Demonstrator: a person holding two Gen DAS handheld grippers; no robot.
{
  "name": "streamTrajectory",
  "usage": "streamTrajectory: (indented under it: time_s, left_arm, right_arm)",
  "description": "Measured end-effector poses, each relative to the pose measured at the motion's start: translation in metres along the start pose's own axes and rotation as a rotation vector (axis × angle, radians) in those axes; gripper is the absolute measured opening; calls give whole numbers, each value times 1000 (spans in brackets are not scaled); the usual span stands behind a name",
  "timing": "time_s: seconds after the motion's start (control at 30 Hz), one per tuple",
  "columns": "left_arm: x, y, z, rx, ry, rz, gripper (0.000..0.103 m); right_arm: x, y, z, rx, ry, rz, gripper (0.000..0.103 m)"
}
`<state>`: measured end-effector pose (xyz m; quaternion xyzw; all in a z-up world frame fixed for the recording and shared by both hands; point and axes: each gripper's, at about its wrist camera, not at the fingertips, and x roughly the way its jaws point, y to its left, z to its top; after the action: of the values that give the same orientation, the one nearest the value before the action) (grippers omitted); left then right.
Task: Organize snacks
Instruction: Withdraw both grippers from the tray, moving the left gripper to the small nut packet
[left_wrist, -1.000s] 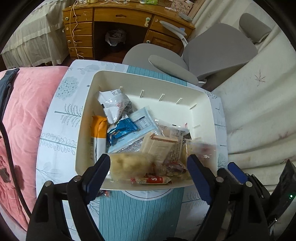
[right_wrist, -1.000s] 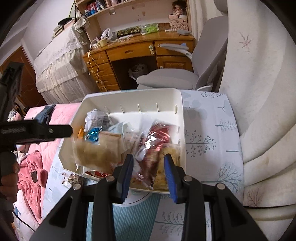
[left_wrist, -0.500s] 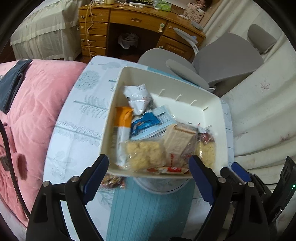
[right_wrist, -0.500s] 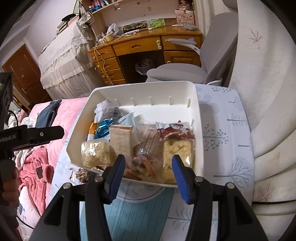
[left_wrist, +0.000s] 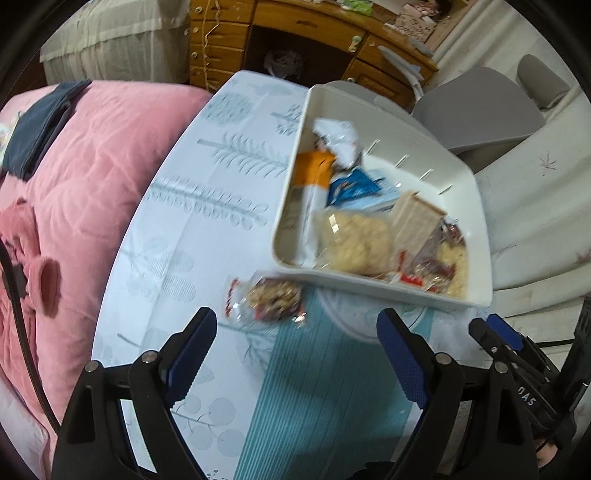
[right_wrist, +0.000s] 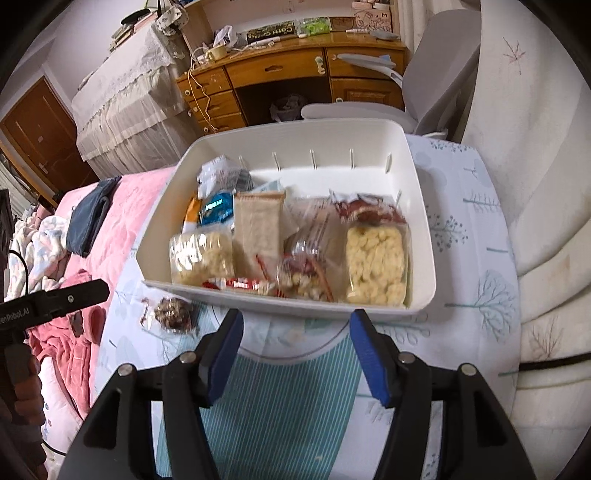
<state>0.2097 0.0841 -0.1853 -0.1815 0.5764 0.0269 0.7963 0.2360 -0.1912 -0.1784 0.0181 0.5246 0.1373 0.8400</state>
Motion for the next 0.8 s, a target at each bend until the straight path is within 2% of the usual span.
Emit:
streamTrajectory:
  time_s: [0.07,0.1,0.13,0.4,0.57,0.8]
  left_arm:
    - [7,6,-6,-7,7,-1,88]
    - [11,9,-10,-8,16,-5,88]
    - [16,11,-12,-10,25,-8,88]
    - [54,15,-23,4,55,-8,88]
    - [76,19,-22,-13,80,-23,88]
    - [104,27,-13,-34,96,2,88]
  right_arm:
    - [2,1,-6,6,13,-17,63]
    - [4,1,-10,7,24,-23,70]
    - [6,2,-13,10,38,-27,72]
    - [14,2,-35,24,87,-81,72]
    - [22,0,-49,30,135,-103,73]
    - [33,-1,-64,41,192,-131,73]
